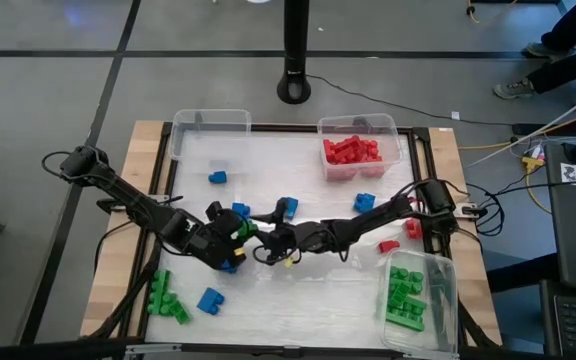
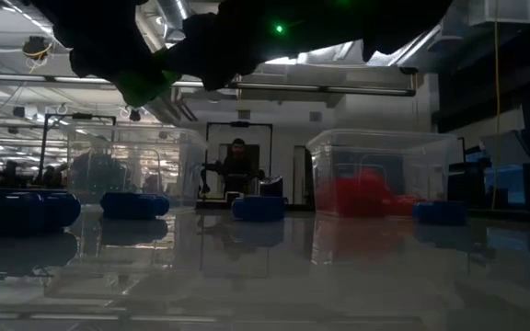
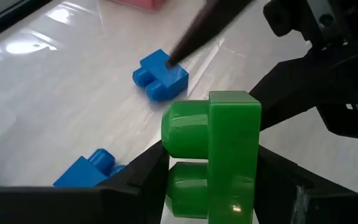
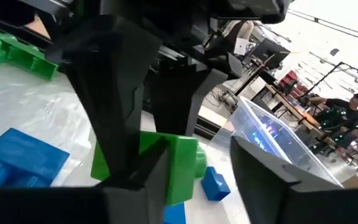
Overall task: Sort blocks
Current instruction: Put the green game piece into the bottom right transparent bin
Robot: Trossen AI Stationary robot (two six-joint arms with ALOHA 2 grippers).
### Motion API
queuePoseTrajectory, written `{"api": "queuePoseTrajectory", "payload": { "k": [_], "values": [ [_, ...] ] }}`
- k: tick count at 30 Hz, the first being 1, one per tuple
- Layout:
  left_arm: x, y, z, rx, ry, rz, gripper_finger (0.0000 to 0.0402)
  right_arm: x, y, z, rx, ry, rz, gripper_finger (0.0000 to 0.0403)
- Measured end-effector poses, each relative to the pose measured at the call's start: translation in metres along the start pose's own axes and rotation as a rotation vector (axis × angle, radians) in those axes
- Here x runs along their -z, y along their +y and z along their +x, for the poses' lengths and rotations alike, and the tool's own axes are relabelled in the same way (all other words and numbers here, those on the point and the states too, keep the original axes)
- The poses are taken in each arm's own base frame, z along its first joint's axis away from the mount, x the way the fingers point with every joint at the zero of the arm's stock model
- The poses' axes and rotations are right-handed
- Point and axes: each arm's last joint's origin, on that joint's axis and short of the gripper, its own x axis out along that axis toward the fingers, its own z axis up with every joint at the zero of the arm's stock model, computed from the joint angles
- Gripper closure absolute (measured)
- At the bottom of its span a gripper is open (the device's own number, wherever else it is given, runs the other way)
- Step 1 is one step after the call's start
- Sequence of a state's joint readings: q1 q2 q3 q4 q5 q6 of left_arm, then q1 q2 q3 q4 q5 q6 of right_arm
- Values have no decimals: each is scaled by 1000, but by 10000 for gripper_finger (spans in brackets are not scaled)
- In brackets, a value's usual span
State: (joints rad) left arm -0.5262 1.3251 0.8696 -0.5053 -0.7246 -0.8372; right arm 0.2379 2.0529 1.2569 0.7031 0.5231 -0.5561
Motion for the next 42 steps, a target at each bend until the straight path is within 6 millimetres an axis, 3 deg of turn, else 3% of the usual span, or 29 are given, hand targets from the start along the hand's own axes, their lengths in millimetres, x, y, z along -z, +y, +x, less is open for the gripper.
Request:
{"api": "queuePoseTrajectory", "payload": {
  "k": [13,19,27,35,42],
  "values": [
    [-2,1,1,-16,-18,17,231,6,-4,4,-45,11,-17,378],
    [-3,4,4,-29,-8,32,217,6,-5,5,-41,16,-51,387],
    [-7,11,-8,-1,19,80,130,-5,-12,-5,-63,54,-150,390],
    [-1,27,-33,-13,65,127,120,-45,-33,-52,-208,130,-238,397],
    [8,33,-39,-58,117,141,119,-79,-52,-126,-392,223,-180,397]
  ]
}}
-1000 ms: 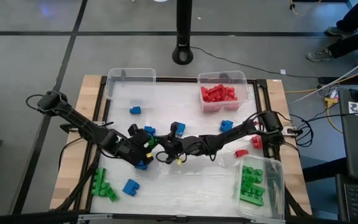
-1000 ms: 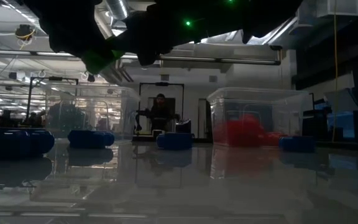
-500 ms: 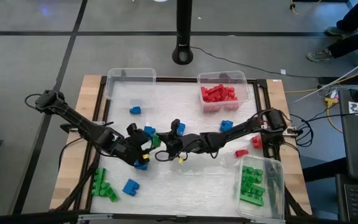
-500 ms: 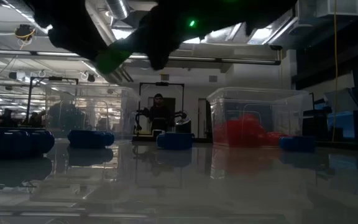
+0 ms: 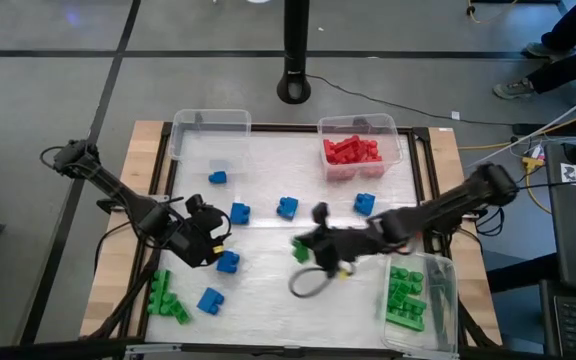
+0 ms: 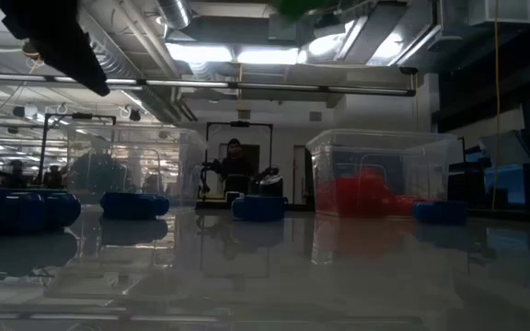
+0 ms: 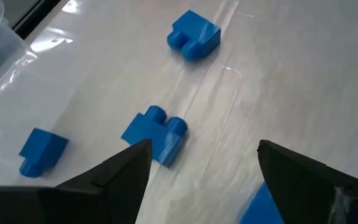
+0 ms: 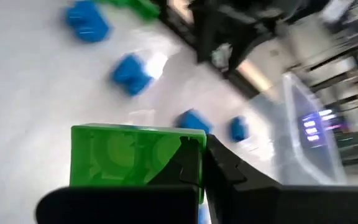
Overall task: Sort blocks
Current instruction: Put the green game piece into the bottom right transparent bin
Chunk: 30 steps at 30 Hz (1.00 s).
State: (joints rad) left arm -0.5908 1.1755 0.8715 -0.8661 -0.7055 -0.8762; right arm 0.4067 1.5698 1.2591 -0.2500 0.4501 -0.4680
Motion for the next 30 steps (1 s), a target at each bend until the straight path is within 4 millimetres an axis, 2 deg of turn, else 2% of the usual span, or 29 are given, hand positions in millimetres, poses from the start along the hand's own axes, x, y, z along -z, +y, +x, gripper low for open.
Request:
{"api": "queuePoseTrajectory", "payload": {
  "k": [7,12,16,23,30],
  "values": [
    [2,-2,-2,14,-3,27,119,-2,17,-95,-269,19,250,397],
    [2,-2,-2,15,-4,29,119,-3,45,-147,-422,51,448,397],
    [1,-3,-2,21,-11,37,119,0,68,-171,-492,130,592,397],
    [1,-3,-2,20,-13,26,119,11,101,-196,-525,340,802,397],
    [1,-3,-2,19,-12,18,119,24,131,-210,-499,552,893,397]
  ]
}}
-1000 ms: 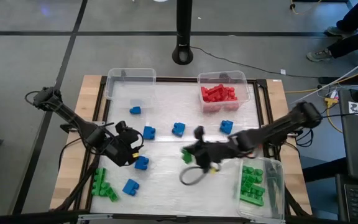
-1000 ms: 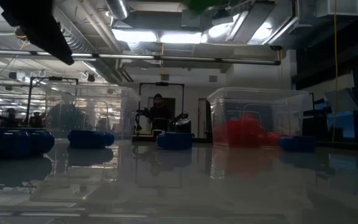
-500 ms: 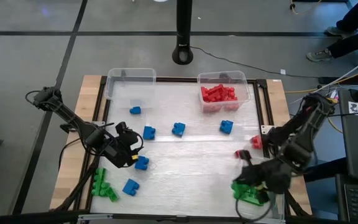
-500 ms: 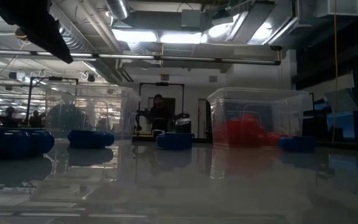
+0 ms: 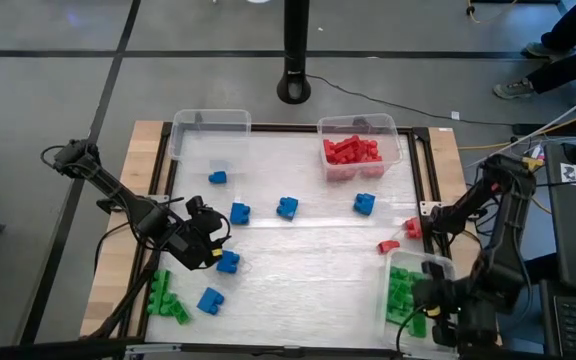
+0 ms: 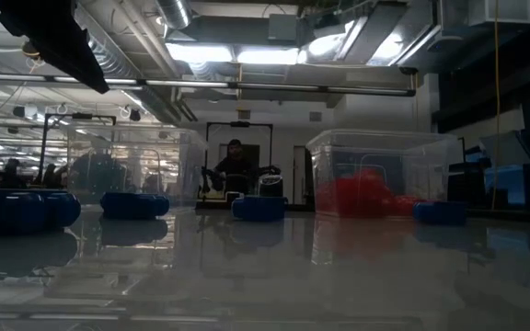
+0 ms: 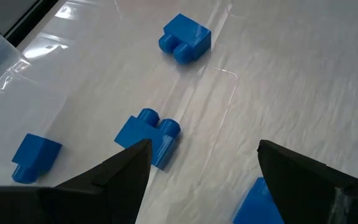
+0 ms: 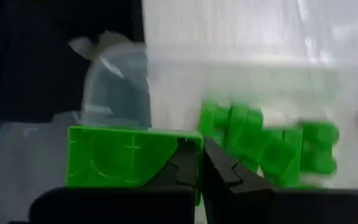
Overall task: Sort blocks
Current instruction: Put the green game piece into the bottom right transparent bin
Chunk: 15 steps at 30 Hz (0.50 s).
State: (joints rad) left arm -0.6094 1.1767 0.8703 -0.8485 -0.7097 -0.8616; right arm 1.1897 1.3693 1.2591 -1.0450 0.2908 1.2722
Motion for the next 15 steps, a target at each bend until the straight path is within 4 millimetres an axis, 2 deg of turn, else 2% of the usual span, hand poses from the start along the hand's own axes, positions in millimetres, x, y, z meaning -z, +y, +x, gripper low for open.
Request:
{"api": "queuePoseTrajectory", "payload": {
  "k": [4,10,15],
  "values": [
    [0,0,0,0,0,0,119,12,3,8,53,81,41,396],
    [0,0,0,-1,0,6,119,19,-1,22,198,116,21,388],
    [0,0,0,-2,1,13,119,16,-7,28,279,188,39,336]
  ]
}}
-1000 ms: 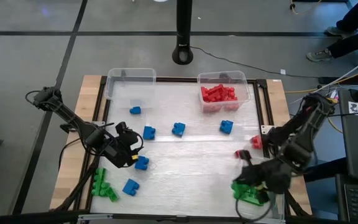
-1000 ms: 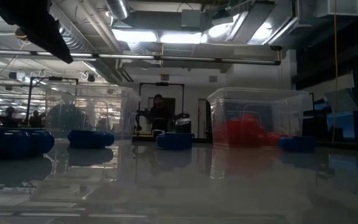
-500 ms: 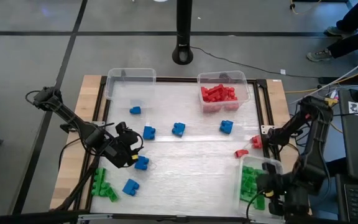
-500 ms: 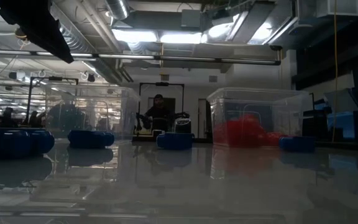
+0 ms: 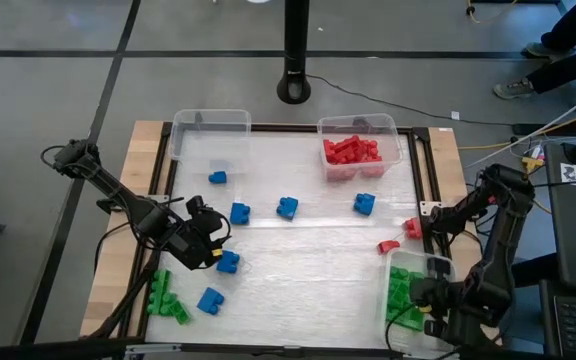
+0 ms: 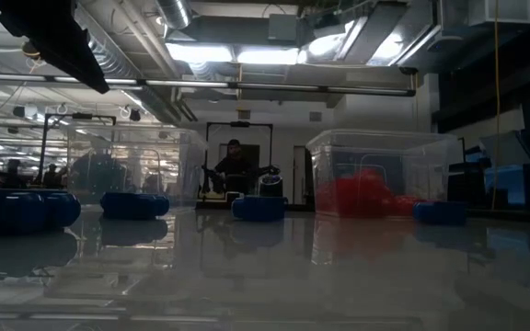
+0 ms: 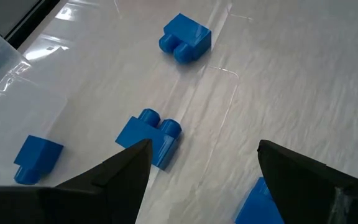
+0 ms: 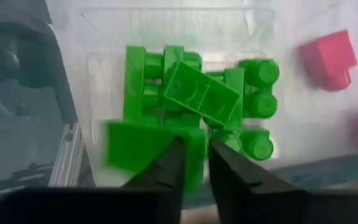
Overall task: Sort blocks
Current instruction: Put the green game piece into the bottom right transparent bin
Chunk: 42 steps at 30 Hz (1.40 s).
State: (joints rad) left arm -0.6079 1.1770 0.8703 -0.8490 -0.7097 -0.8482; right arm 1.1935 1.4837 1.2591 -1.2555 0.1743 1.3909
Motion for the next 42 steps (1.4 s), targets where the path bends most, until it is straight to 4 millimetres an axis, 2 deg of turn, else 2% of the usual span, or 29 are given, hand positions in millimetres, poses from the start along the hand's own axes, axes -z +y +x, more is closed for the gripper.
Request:
{"api": "queuePoseTrajectory", "payload": {
  "k": [5,9,14,19,24,29,35,42],
  "values": [
    [0,0,0,0,0,11,119,-8,-6,-4,-24,51,9,241],
    [0,0,0,4,5,19,119,-20,-18,-17,-100,56,56,176],
    [3,-2,0,75,83,16,119,-48,-32,-28,-89,-234,-36,129],
    [8,-6,-3,164,187,-9,119,-93,-37,-22,63,-483,-254,116],
    [16,-13,-10,263,311,-56,119,-142,-35,6,164,-613,-484,122],
    [27,-21,-22,345,434,-118,119,-183,-36,47,200,-665,-635,125],
    [46,-33,-38,382,552,-195,119,-215,-38,97,255,-674,-671,126],
    [74,-52,-42,307,651,-225,119,-231,-33,143,266,-665,-685,126]
  ]
}}
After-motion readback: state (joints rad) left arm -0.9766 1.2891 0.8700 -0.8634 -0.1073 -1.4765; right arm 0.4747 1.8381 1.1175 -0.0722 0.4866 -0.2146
